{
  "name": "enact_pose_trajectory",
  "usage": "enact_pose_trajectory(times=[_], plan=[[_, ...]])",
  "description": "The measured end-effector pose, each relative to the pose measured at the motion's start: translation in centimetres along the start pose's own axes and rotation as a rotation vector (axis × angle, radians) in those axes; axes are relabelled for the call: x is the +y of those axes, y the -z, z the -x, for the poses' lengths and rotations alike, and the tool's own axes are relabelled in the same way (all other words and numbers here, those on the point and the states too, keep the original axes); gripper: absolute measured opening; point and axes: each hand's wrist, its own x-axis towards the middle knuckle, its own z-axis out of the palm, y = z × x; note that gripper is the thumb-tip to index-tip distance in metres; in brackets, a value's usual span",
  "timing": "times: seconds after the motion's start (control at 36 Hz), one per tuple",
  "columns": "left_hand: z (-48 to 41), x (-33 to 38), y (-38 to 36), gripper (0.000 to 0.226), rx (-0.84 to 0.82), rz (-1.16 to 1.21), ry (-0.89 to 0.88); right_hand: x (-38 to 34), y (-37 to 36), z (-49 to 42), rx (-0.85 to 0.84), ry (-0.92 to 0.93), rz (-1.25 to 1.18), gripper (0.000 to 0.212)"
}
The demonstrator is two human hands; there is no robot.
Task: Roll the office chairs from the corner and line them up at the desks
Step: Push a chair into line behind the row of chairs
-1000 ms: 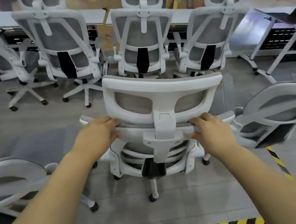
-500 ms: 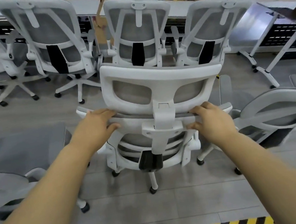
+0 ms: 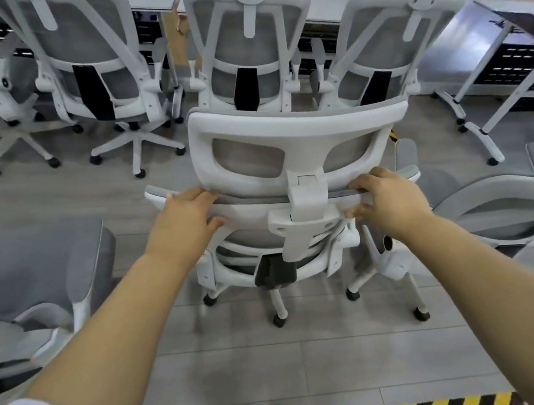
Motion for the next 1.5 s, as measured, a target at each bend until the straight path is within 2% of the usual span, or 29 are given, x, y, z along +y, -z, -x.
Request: enact_pose_trajectory(times=[0.44,0.75,1.14,1.36,1.5], plan=[[0.6,-0.5,0.7,0.037,-0.001,-0.049,0.022,-1.2,-1.4,1.5,0.053,0.016,-0.002,0.045],[1.0,0.3,1.3,0.036,-0.019,-0.115,0.006,-1.2,-1.3,2.0,0.037,0.015,-0.012,0.044],[1.0,0.9,1.4,0.041,-0.029,-0.085,0.018,-1.0,-0.6,2.0,0.028,-0.006,-0.033,0.043],[1.0,1.4,2.1,0.046,-0.091,-0.114,0.014,-1.1,0.7,1.6,-0.072,0.026,0.014,0.048],[1.2,1.8,2.9,0.047,-0.152,-0.131,0.103,-1.3,2.6,1.2,-0.244,0.048,0.120,0.054]])
